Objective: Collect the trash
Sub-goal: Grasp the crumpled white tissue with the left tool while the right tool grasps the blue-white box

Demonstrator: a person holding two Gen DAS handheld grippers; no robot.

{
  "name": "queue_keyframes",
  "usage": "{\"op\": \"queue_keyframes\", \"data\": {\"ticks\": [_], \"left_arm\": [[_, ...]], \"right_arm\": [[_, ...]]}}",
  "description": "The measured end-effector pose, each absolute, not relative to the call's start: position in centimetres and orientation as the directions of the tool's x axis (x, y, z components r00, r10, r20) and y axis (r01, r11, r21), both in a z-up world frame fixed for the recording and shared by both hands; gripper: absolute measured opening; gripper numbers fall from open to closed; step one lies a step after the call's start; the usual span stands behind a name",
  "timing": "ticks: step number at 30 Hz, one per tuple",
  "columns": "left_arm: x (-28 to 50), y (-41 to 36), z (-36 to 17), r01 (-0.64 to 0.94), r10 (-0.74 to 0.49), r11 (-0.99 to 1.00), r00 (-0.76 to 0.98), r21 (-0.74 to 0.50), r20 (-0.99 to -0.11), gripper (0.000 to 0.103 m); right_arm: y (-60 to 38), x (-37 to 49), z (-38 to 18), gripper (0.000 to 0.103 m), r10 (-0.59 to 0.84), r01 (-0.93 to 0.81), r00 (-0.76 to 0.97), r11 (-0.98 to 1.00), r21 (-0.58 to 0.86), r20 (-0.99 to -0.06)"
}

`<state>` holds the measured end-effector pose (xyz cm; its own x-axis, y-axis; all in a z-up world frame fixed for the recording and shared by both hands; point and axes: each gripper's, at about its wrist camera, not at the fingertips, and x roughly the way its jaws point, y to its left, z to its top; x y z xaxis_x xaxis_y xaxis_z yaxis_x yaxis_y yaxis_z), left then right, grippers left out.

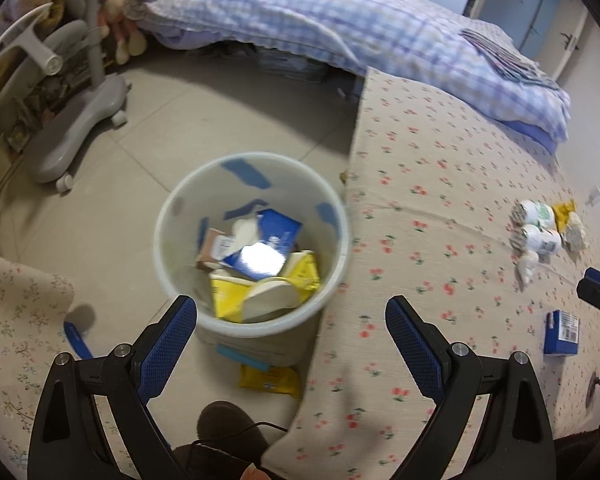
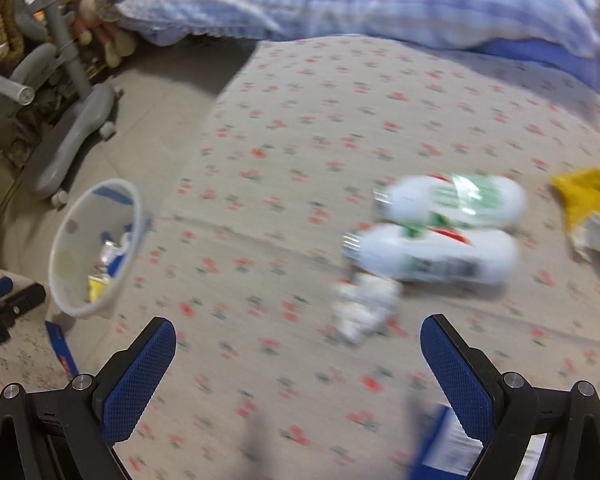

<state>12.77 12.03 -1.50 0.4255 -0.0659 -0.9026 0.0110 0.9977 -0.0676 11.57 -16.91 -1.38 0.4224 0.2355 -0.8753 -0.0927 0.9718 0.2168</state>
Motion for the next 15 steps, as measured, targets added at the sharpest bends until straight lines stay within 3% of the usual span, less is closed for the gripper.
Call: {"op": "queue_keyframes", "data": {"ticks": [8, 15], "left_arm": [[12.6, 9.1, -1.5, 0.071, -0.09, 0.995, 0.411, -0.067, -0.907, 0.097], [12.4, 7.5, -1.6, 0.093, -0.1, 0.993, 0.402, -0.068, -0.91, 0.097]], "right_arm": [[-21.9, 8.8, -2.6, 0.101, 0.194, -0.081, 0.371, 0.981, 0.176, -0.908], [-23.6, 6.3, -4.9, 0.101, 0.15, -0.188, 0.299, 0.977, 0.096, -0.943]]}}
